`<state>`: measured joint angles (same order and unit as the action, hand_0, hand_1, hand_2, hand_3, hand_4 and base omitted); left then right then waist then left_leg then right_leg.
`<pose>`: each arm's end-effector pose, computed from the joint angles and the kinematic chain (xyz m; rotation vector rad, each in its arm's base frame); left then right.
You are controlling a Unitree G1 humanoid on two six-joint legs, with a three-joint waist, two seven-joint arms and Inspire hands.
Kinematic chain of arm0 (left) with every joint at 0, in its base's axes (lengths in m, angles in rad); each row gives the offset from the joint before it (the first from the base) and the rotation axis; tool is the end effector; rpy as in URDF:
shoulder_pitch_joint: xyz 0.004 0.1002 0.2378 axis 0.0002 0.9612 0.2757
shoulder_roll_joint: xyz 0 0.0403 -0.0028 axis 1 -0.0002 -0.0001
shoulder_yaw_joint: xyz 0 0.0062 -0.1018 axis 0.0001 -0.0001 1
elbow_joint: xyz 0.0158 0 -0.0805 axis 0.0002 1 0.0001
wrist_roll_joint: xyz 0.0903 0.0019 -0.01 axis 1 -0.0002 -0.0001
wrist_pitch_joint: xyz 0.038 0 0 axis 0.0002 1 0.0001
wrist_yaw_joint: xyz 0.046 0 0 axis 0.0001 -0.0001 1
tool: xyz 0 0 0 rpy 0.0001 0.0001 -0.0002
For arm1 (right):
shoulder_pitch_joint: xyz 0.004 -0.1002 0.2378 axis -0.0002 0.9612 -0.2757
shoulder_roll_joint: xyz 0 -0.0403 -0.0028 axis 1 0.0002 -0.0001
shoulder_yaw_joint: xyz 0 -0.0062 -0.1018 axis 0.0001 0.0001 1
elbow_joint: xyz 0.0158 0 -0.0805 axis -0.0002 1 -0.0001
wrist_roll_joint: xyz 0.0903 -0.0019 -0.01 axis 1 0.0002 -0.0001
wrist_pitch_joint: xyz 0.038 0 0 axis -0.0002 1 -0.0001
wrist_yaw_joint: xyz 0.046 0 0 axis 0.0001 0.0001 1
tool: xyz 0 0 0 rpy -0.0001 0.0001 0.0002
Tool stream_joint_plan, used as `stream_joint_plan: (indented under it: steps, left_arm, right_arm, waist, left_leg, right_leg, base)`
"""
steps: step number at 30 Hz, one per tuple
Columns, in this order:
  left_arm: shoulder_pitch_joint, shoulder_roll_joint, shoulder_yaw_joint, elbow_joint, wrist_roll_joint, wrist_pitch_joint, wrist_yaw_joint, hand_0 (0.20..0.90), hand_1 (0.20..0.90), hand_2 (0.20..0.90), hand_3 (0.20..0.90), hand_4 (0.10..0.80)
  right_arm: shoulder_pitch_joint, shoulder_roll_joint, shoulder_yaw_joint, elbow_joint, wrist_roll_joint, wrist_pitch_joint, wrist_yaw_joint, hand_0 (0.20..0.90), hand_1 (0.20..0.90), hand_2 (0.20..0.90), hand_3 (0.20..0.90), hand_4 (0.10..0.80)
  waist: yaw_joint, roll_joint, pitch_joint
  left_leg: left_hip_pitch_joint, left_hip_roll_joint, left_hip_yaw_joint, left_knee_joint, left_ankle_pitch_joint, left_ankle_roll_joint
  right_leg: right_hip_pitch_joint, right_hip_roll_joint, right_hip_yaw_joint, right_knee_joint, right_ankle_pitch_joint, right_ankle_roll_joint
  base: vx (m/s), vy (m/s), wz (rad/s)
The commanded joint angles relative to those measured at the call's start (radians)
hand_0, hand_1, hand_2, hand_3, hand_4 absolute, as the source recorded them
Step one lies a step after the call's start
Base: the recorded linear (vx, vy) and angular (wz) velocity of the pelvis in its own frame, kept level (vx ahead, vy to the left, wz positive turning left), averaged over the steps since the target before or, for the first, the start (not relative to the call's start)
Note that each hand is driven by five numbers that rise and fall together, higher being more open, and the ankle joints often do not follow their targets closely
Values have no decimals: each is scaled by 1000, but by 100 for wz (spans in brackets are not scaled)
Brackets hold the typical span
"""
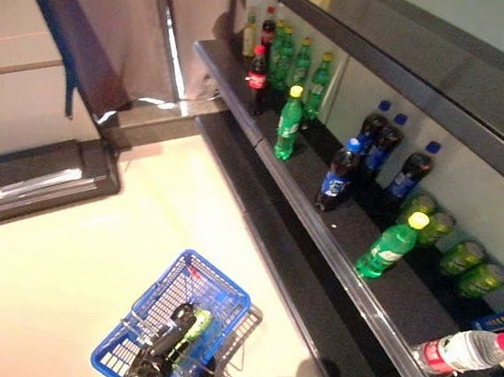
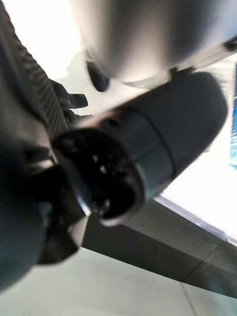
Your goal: Pick up the drink and place into the basket.
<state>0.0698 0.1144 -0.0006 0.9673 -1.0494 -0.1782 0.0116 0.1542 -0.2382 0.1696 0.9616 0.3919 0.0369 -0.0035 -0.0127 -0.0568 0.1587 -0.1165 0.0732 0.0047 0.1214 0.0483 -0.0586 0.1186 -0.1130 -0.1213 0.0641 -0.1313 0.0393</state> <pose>0.0894 0.1949 -0.0963 -0.7824 0.7335 0.6736 0.0545 -0.2120 -0.1015 0.0717 1.1444 -0.1966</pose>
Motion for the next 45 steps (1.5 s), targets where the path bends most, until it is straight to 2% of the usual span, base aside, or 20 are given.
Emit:
stream_joint_plan:
  steps: [1, 2, 3, 5, 7, 10, 14, 16, 17, 19, 21, 24, 26, 27, 31, 33, 36, 38, 41, 45]
  left_arm:
    - [29, 15, 65, -85, -49, -111, -41, 300, 300, 300, 200, 100]
    - [0, 14, 75, -73, -34, -88, -31, 300, 300, 300, 200, 100]
    - [-7, 16, 72, -70, -31, -84, -31, 300, 300, 300, 200, 100]
    - [-35, 23, 52, -63, -6, -84, -30, 300, 300, 300, 200, 100]
    - [-41, 35, 32, -95, 16, -113, -20, 300, 300, 300, 200, 100]
    - [-41, 61, 13, -153, 30, -125, -19, 300, 300, 300, 200, 100]
    - [-36, 90, -16, -170, 53, -137, -49, 300, 300, 300, 200, 100]
    - [-34, 94, -21, -182, 66, -136, -46, 300, 300, 300, 200, 100]
    - [-34, 93, -25, -178, 70, -136, -49, 300, 300, 300, 200, 100]
    - [-36, 86, -29, -162, 60, -131, -67, 300, 300, 300, 200, 100]
    - [-43, 77, -33, -145, 54, -119, -93, 300, 300, 300, 200, 100]
    - [-30, 69, -31, -124, 72, -116, -119, 300, 300, 300, 200, 100]
    - [-23, 65, -32, -107, 85, -114, -130, 300, 300, 300, 200, 100]
    - [-23, 55, -38, -82, 97, -112, -142, 300, 300, 300, 200, 100]
    - [-18, 34, -40, -56, 98, -100, -154, 300, 300, 300, 200, 100]
    - [-16, 23, -48, -57, 115, -115, -157, 300, 300, 300, 200, 100]
    - [-11, 34, -56, -79, 70, -116, -129, 300, 300, 300, 200, 100]
    - [-3, 50, -43, -79, 54, -116, -141, 300, 300, 300, 200, 100]
    - [28, 58, -8, -62, 22, -112, -172, 300, 300, 300, 200, 100]
    - [54, 40, 11, -44, 47, -123, -192, 300, 300, 300, 200, 100]
  right_arm:
    - [76, -19, -15, 36, -59, -50, 26, 900, 900, 900, 900, 800]
    - [68, -13, -30, 70, -57, -67, 10, 900, 900, 900, 900, 800]
    - [66, -12, -32, 74, -52, -68, 6, 900, 900, 900, 900, 800]
    - [45, 2, -40, 80, -17, -64, -27, 900, 900, 900, 900, 800]
    - [40, 22, -46, 60, 6, -38, -60, 900, 900, 900, 900, 800]
    - [41, 36, -40, 47, -34, -53, -63, 900, 900, 900, 900, 800]
    - [47, 44, -34, 27, 24, -53, -96, 900, 900, 900, 900, 800]
    - [44, 39, -29, 33, 32, -57, -92, 900, 900, 900, 900, 800]
    - [41, 22, -29, 52, 48, -66, -71, 900, 900, 900, 900, 800]
    - [40, 11, -33, 68, 87, -75, -69, 900, 900, 900, 900, 800]
    - [31, 16, -48, 107, 122, -92, -68, 900, 900, 900, 900, 800]
    - [17, 32, -84, 137, 143, -77, -67, 900, 900, 900, 900, 800]
    - [17, 36, -98, 154, 146, -74, -62, 900, 900, 900, 900, 800]
    - [25, 38, -109, 184, 146, -85, -53, 900, 900, 900, 900, 800]
    - [33, 33, -106, 167, 119, -77, -69, 900, 900, 900, 900, 800]
    - [27, 16, -98, 146, 89, -97, -67, 900, 900, 900, 900, 800]
    - [4, -14, -76, 113, 81, -91, -52, 900, 900, 900, 900, 800]
    - [-34, -27, -62, 134, 48, -99, -26, 900, 900, 900, 900, 800]
    - [-53, -33, -41, 175, 32, -108, -10, 900, 900, 900, 900, 800]
    - [-41, -32, -62, 197, 30, -107, 2, 900, 900, 900, 900, 800]
  waist:
    - [-21, 9, -11]
    - [-34, 18, -12]
    - [-36, 21, -11]
    - [-39, 28, 0]
    - [-42, 32, 15]
    - [-34, 53, 19]
    - [-53, 42, 7]
    - [-49, 33, 0]
    - [-55, 19, -1]
    - [-71, 0, -3]
    - [-93, -13, 2]
    - [-109, -16, 8]
    - [-116, -16, 5]
    - [-130, -5, -9]
    - [-146, 6, -45]
    - [-128, -8, -45]
    - [-79, -33, -29]
    - [-47, -42, -22]
    - [5, -24, -18]
    - [33, -9, -18]
  left_leg:
    - [47, 128, 36, -102, 86, -21]
    - [64, 139, 102, -102, 73, -23]
    - [65, 135, 107, -100, 70, -24]
    - [63, 90, 115, -58, 34, -5]
    - [88, 33, 137, -56, 7, 36]
    - [130, -8, 163, -95, -1, 69]
    - [136, -68, 129, -114, -17, 91]
    - [134, -87, 128, -107, -24, 93]
    - [139, -111, 128, -94, -38, 90]
    - [129, -145, 120, -73, -54, 91]
    - [150, -171, 126, -69, -89, 96]
    - [221, -177, 169, -59, -158, 110]
    - [248, -180, 183, -33, -191, 117]
    - [274, -178, 167, 32, -198, 114]
    - [256, -126, 166, 412, 37, 0]
    - [163, -126, 149, 544, 83, -5]
    - [-16, -132, 85, 537, 19, 54]
    - [-40, -108, 35, 384, -4, 82]
    - [-29, -20, -122, -34, 66, 56]
    - [-57, 9, -199, -174, 119, 29]
  right_leg:
    - [-90, 24, 46, 56, 77, -21]
    - [-91, -16, 19, 72, 71, 0]
    - [-94, -25, 13, 80, 70, 4]
    - [-106, -82, 12, 139, 71, 36]
    - [-145, -139, 12, 262, 147, 73]
    - [-183, -152, -7, 388, 192, 76]
    - [-165, 13, 0, 304, 128, 42]
    - [-154, 43, -16, 235, 130, 23]
    - [-131, 91, -8, 88, 123, -7]
    - [-138, 126, 42, -48, 188, -9]
    - [-229, 123, 23, -115, 312, 24]
    - [-310, 92, -76, -83, 366, 50]
    - [-316, 89, -94, -61, 361, 40]
    - [-302, 111, -76, -49, 338, 10]
    - [-237, 140, -114, -32, 254, -75]
    - [-184, 135, -103, -52, 240, -91]
    - [-139, 128, -6, -43, 215, -87]
    - [-109, 141, 108, -38, 186, -76]
    - [-67, 171, 247, -18, 132, -58]
    - [-26, 172, 327, -5, 98, -47]
  base:
    - [170, 497, 30]
    - [190, 554, 30]
    - [291, 763, 48]
    - [247, 567, 69]
    - [238, 552, 62]
    - [225, 408, 33]
    - [230, 193, 21]
    - [313, 107, 61]
    - [412, 85, 45]
    - [355, 61, 13]
    - [378, 36, 19]
    - [393, 8, 13]
    - [495, -6, -17]
    - [491, -35, -18]
    - [478, -87, 18]
    - [449, -27, -12]
    - [371, 106, -83]
    - [377, 185, -139]
    - [442, 279, -125]
    - [377, 288, -109]
